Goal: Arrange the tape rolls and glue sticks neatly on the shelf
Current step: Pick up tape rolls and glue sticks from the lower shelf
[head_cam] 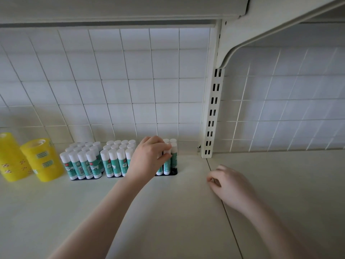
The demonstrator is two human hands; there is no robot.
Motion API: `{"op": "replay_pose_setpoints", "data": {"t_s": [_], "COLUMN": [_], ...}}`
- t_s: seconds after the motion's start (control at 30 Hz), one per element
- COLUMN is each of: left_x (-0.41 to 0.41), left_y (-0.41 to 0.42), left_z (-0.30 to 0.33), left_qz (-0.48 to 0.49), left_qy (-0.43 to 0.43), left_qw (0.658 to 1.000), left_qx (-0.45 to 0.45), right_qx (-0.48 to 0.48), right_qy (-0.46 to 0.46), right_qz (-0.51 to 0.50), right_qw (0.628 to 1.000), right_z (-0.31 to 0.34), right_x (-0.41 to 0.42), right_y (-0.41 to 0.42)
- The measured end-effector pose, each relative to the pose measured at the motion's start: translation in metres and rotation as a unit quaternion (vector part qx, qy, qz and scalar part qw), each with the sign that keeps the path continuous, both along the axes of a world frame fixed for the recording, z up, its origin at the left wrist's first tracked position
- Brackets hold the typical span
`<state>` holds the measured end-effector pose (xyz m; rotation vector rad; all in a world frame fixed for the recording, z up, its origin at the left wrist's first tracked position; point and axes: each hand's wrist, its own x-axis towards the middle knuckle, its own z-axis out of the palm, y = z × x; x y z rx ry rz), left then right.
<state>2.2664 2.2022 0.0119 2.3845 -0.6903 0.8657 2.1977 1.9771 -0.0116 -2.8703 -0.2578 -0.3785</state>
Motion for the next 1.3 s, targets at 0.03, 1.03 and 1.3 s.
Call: {"op": "replay_pose_setpoints", "data": {"t_s": [0.03,1.03,1.3], "left_x": [0.000,-0.121,-0.161], "left_y": [0.001,-0.042,-0.097], "left_z": [0.000,-0.002,-0.011], "left_qz": [-0.002,0.130,0.011], "left_qy": [-0.002,0.112,0.157], "left_qw": [1.000,0.983,0.987], "left_qx": [0.007,0.057,0.025], "right_qx": [0.001,0.056,0.032], "right_qy": [-0.001,-0.242,-0.272], "right_qz": [-0.001,-0.205,-0.281], "right_qw": [1.000,0.947,0.920], "right_z": [0.000,-0.016,-0.015], "right_x": [-0.001,-0.116,-0.191], "right_y": [-0.001,-0.104,-0.119]}}
